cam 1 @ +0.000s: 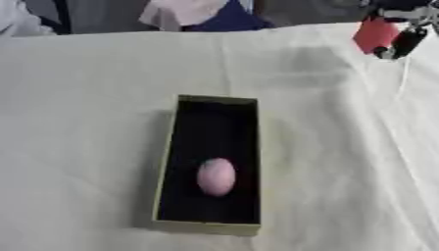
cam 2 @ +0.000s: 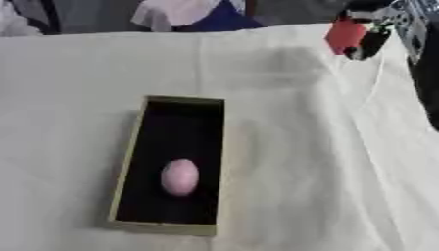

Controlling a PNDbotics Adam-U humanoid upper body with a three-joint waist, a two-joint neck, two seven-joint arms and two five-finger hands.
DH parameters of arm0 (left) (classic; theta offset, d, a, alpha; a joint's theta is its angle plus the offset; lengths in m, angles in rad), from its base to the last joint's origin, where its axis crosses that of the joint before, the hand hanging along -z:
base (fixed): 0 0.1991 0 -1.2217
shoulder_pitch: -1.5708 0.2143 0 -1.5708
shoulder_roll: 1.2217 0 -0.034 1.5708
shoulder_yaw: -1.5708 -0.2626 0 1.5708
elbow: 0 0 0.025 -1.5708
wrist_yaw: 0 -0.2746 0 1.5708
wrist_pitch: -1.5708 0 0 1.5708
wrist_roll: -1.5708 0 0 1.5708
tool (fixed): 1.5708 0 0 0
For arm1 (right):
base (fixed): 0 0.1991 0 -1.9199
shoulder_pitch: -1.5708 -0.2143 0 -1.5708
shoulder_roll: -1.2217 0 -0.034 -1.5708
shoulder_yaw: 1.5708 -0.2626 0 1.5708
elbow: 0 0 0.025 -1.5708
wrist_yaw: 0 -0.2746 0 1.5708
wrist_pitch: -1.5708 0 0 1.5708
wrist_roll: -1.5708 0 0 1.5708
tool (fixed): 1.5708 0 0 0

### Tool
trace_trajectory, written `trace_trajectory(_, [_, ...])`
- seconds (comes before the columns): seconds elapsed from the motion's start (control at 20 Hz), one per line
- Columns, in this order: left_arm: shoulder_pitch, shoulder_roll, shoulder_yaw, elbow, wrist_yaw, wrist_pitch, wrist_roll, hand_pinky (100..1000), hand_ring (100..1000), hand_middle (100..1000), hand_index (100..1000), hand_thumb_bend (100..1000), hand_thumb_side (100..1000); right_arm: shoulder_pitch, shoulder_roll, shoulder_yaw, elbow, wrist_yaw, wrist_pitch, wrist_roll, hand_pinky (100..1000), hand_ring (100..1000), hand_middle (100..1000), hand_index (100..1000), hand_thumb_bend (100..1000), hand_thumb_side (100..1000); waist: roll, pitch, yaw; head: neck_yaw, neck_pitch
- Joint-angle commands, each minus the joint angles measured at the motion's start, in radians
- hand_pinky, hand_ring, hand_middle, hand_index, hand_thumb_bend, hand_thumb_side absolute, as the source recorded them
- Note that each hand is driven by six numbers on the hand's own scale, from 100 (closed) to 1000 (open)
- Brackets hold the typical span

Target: Pick up objects on the table and place them in the box.

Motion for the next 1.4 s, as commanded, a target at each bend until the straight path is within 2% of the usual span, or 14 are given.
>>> trace_trajectory(0.05, [-0.013,0.032,0.010,-0.017,0.000,-0.002,-0.004,752,841,796,924,308,1000,0.007,-0.069,0.051,-0.123,-0.116,-0.025,0.025,752,729,653,807,100,100,-0.003,-0.025,0.002,0.009,0.013])
trace_trajectory(0.35, [-0.016,0.038,0.007,-0.018,0.001,-0.002,-0.007,752,842,797,924,309,1000,0.061,-0.129,0.152,-0.326,-0.305,-0.034,0.080,737,710,647,803,100,100,-0.010,-0.033,0.004,0.013,0.023])
trace_trajectory(0.65, [-0.018,0.042,0.003,-0.018,0.003,-0.001,-0.010,751,843,797,924,310,1000,0.072,-0.155,0.236,-0.482,-0.458,-0.003,0.135,734,712,652,803,100,100,-0.019,-0.037,0.010,0.012,0.029])
trace_trajectory(1.05, [-0.022,0.043,-0.001,-0.018,0.006,0.000,-0.013,751,844,797,924,311,1000,0.016,-0.122,0.343,-0.635,-0.519,0.068,0.199,738,711,657,805,100,100,-0.025,-0.043,0.016,0.008,0.029])
trace_trajectory(1.4, [-0.023,0.039,-0.003,-0.018,0.008,0.001,-0.016,751,845,798,924,313,1000,-0.062,-0.038,0.432,-0.668,-0.570,0.132,0.241,728,696,644,798,100,100,-0.027,-0.046,0.020,0.007,0.032])
